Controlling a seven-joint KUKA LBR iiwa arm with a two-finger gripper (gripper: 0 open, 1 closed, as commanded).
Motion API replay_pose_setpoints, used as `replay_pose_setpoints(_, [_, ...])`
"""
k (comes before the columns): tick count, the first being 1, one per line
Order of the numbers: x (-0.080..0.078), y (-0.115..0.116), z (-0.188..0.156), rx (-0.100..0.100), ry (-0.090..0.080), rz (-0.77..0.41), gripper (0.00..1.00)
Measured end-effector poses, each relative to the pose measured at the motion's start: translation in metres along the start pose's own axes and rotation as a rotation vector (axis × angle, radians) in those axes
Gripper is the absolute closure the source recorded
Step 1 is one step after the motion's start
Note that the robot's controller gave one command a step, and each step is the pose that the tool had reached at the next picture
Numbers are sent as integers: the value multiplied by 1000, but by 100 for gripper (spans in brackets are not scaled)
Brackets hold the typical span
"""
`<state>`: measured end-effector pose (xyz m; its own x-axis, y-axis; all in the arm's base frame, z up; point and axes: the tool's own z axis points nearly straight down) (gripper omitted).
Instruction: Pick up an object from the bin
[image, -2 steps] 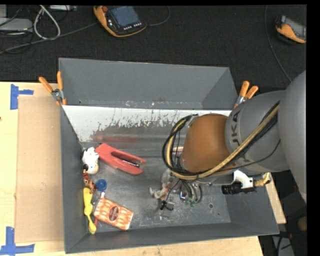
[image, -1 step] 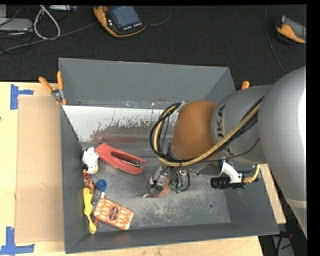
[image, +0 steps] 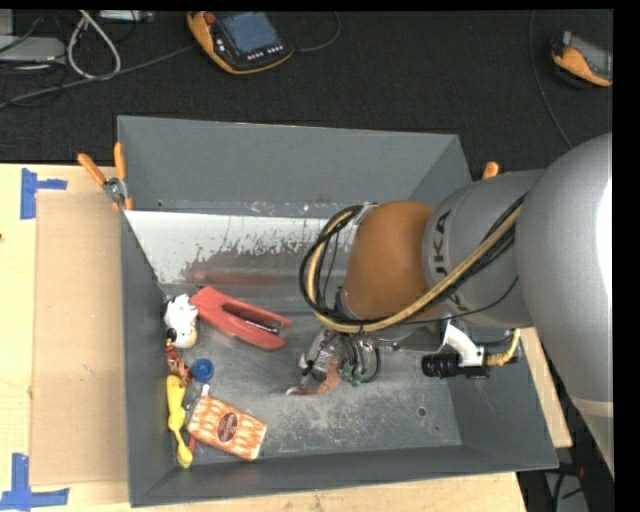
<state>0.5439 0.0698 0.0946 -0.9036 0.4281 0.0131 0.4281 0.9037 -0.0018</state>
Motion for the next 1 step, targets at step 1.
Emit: replay_pose_setpoints(1, [-26, 4, -17, 0, 2, 21, 100])
